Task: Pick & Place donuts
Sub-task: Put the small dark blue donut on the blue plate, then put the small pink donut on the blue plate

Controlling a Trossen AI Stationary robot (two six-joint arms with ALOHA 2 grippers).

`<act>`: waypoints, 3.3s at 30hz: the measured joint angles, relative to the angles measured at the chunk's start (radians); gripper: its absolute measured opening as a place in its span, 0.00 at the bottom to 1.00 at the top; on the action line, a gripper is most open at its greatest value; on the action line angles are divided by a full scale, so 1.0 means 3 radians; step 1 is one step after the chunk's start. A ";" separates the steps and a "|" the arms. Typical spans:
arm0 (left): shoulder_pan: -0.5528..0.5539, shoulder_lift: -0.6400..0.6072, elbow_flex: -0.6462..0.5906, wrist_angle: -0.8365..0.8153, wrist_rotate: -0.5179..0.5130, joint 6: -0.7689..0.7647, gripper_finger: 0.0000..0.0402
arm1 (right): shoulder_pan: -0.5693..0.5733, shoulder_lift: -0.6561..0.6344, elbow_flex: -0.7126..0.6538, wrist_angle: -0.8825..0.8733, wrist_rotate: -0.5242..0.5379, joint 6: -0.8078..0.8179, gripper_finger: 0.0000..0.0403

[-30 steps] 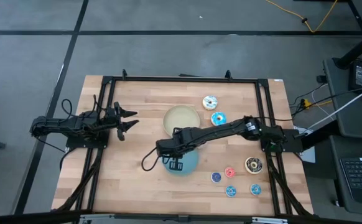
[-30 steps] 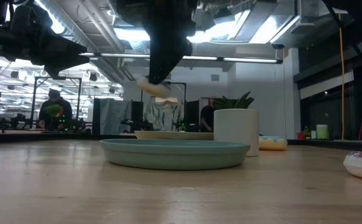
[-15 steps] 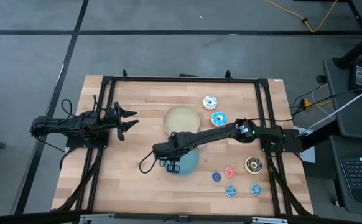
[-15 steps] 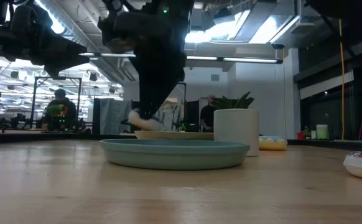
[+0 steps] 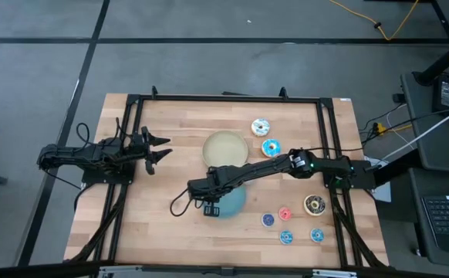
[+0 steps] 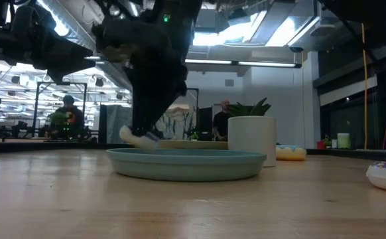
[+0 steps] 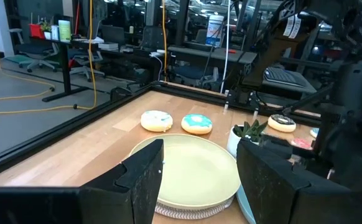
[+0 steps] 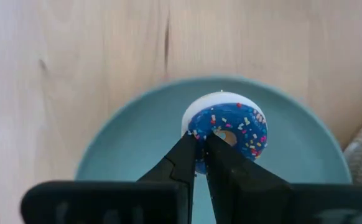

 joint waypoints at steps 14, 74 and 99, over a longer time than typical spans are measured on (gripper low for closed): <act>0.0000 0.0000 0.0001 0.0000 0.0000 0.0000 0.49 | 0.0006 0.0114 -0.0003 0.0023 -0.0079 -0.0048 0.09; 0.0000 0.0000 0.0001 -0.0002 0.0001 0.0000 0.49 | -0.0066 -0.0222 0.0301 -0.0272 0.0160 -0.0114 0.44; -0.0001 0.0000 0.0000 -0.0001 0.0001 0.0000 0.49 | -0.0234 -0.1402 -0.0985 -0.0130 0.0278 -0.0508 0.44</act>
